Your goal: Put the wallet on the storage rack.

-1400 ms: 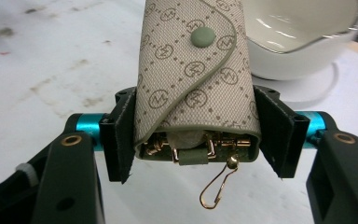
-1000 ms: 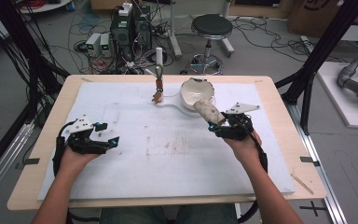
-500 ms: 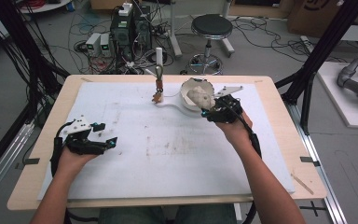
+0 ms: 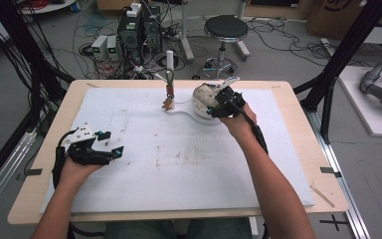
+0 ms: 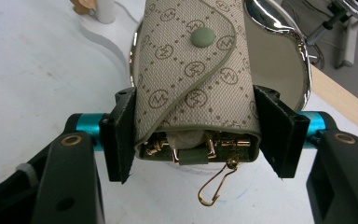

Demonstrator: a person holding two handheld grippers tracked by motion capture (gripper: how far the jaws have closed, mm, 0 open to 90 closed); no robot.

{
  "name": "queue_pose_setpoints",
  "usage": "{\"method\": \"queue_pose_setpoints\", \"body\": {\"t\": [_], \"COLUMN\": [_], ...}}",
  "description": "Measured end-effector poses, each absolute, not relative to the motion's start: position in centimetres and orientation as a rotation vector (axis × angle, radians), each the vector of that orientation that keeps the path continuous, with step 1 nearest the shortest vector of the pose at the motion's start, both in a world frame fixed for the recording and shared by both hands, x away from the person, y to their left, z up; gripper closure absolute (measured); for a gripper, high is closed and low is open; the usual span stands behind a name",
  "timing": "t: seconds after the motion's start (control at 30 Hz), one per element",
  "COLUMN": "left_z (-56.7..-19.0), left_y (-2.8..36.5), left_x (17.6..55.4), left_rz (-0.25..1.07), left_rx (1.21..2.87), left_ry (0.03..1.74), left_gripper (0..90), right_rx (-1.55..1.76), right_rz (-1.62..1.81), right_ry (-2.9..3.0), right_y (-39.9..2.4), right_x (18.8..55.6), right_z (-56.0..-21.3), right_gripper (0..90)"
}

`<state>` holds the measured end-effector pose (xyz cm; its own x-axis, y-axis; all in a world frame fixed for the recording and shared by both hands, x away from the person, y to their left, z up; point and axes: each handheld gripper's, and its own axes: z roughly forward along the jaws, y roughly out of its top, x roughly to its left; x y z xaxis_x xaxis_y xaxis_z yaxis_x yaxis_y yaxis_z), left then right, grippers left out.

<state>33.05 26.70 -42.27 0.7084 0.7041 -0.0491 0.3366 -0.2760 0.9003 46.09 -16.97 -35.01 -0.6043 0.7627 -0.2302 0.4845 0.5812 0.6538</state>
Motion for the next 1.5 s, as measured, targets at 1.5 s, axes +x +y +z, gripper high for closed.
{"method": "queue_pose_setpoints", "body": {"t": [1.5], "left_z": [-42.3], "left_y": [26.3], "left_x": [32.9], "left_rz": [0.434], "left_rx": [1.889], "left_ry": [0.799], "left_gripper": [20.0], "right_rx": [1.079], "right_rz": [0.92], "right_ry": [2.229], "right_y": [-20.1], "right_x": [43.9], "right_z": [-35.0], "right_gripper": [20.4]}}
